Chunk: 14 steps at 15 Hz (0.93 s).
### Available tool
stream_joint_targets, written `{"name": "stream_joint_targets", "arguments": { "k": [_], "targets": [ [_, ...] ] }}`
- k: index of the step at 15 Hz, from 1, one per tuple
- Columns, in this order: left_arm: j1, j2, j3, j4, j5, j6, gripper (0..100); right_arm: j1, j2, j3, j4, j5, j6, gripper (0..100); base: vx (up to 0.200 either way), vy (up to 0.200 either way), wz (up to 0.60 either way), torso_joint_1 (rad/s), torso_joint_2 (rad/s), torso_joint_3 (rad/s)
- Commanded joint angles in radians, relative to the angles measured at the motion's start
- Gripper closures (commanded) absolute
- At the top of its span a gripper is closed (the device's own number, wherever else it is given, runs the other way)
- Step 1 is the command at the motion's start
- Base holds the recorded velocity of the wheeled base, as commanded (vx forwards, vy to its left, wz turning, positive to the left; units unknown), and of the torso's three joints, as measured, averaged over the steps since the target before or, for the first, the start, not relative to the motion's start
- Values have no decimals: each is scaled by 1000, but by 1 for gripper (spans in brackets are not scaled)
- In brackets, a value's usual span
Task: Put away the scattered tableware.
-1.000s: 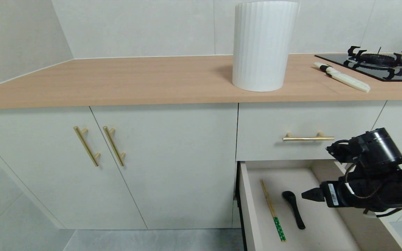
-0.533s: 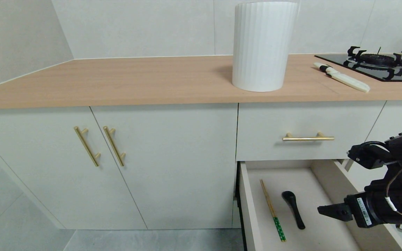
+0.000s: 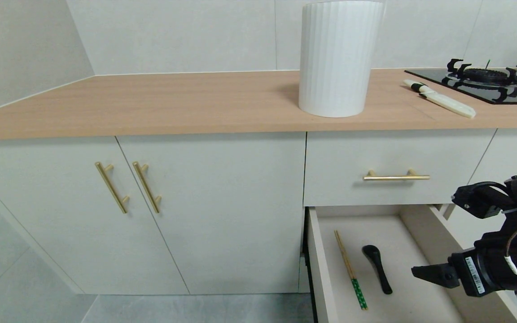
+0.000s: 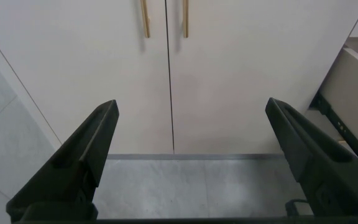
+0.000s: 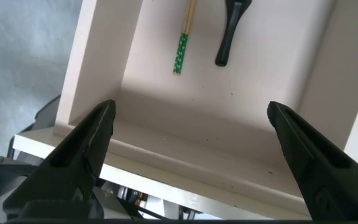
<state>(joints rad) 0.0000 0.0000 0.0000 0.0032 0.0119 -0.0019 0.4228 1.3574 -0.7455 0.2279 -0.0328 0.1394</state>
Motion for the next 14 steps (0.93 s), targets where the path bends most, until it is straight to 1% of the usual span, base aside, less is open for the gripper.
{"name": "stream_joint_targets", "arguments": {
  "k": [1, 4, 6, 8, 9, 14],
  "targets": [
    [0, 2, 0, 0, 0, -1, 0, 1, 0, 6, 1, 1, -3, 0, -200, 0, 0, 12, 2, -2],
    [0, 0, 0, 0, 0, 0, 0, 14, 3, 11, 10, -1, -3, 0, -200, 0, 0, -1, 1, -4],
    [0, 0, 0, 0, 0, 0, 0, 42, 22, 14, 45, 1, -4, 0, 0, 0, 0, 0, 0, 0],
    [0, 0, 0, 0, 0, 0, 0, 45, 54, 31, 54, 1, -35, 0, 0, 0, 0, 0, 0, 0],
    [0, 2, 0, 0, 0, 0, 0, 56, 75, 52, 53, 2, -72, 0, 0, 0, 0, 0, 0, 0],
    [0, 0, 0, 0, 0, 0, 0, 175, 158, 100, 53, 7, -73, 0, 0, 0, 0, 0, 0, 0]
  ]
}}
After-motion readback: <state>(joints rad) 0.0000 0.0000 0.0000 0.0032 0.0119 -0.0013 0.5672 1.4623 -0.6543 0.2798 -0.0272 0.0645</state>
